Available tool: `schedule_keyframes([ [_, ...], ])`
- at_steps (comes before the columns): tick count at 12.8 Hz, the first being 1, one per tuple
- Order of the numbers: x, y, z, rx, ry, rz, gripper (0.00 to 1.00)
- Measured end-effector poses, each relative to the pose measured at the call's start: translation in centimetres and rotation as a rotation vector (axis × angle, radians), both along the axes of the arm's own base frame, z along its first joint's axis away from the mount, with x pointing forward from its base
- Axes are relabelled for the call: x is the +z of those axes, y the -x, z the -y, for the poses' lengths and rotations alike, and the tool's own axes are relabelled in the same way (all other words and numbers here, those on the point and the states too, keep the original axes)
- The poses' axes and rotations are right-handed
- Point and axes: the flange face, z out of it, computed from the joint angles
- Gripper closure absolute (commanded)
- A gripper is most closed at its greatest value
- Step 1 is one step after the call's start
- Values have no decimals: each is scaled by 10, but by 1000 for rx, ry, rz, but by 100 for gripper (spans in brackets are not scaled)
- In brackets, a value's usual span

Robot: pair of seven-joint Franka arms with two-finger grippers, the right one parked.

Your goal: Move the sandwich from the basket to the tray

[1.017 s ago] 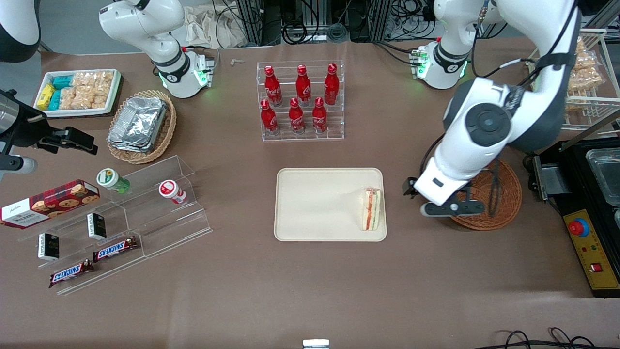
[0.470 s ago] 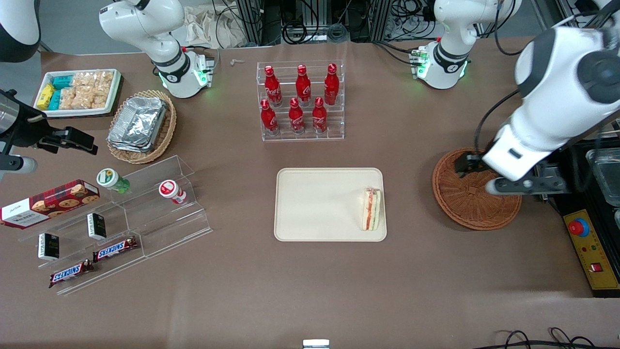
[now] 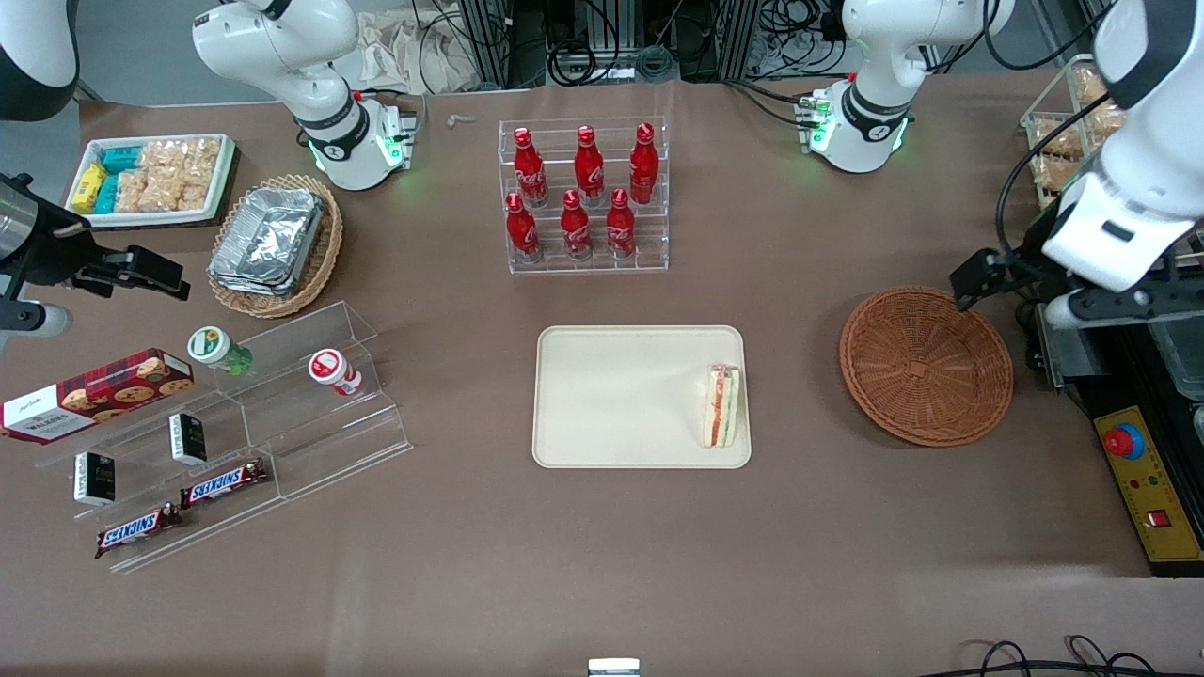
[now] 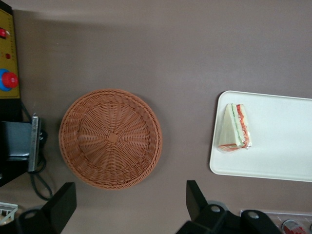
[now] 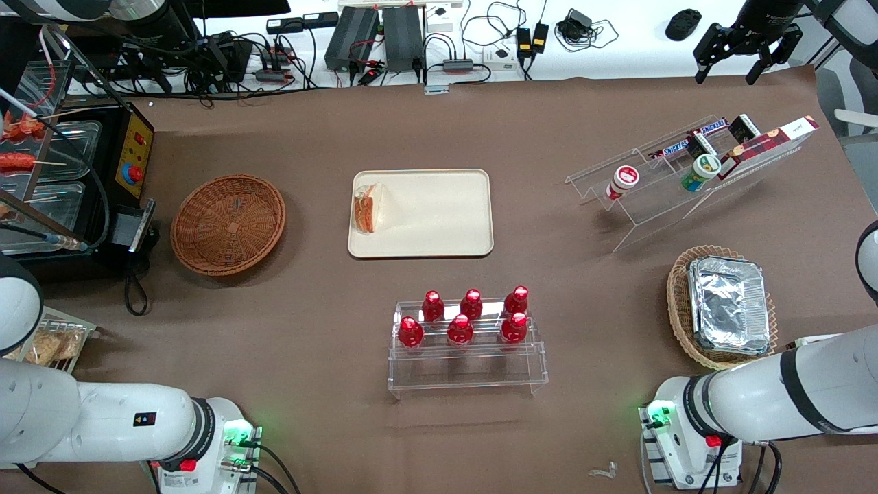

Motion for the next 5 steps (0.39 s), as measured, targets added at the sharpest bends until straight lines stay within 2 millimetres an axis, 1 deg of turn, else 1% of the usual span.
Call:
schedule_keyframes([
  [2,8,3,2,-9,1,12,0],
  [5,19,2,1,-9,5,35,0],
])
